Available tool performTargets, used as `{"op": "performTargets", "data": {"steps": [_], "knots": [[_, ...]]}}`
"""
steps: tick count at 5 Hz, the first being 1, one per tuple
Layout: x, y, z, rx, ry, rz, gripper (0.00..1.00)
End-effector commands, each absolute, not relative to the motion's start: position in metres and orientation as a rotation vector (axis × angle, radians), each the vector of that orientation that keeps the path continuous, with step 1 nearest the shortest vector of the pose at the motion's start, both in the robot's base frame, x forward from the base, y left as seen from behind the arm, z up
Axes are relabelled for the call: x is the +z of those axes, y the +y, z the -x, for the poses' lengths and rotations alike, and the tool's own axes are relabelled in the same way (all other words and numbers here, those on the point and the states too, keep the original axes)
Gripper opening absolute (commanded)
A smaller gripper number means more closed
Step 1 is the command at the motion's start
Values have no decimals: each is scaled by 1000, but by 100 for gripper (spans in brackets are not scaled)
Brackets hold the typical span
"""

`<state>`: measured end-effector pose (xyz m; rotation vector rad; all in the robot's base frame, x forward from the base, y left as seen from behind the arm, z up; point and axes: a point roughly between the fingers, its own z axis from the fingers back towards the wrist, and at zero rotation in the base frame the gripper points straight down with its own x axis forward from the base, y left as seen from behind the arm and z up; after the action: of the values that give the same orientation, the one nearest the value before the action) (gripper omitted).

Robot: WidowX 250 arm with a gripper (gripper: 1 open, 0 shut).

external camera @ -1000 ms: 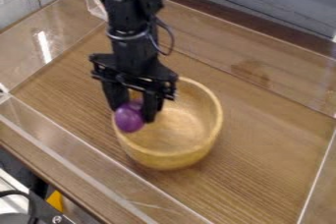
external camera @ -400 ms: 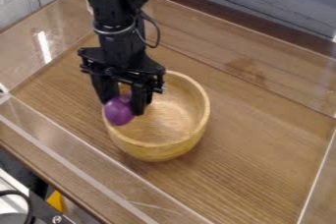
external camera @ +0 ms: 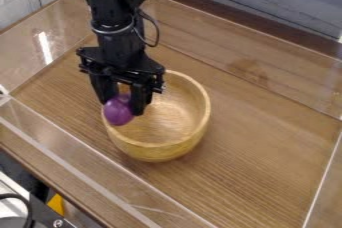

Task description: Remove the purple eggplant from inside the brown bowl and put it on the table

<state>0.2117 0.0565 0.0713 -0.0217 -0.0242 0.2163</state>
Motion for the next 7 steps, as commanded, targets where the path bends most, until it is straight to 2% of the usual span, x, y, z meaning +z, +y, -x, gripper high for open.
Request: {"op": "performTargets", "data": {"steps": [1, 7], "knots": [[79, 63, -217, 232, -65, 13, 0], [76, 72, -215, 256, -77, 8, 0]]}}
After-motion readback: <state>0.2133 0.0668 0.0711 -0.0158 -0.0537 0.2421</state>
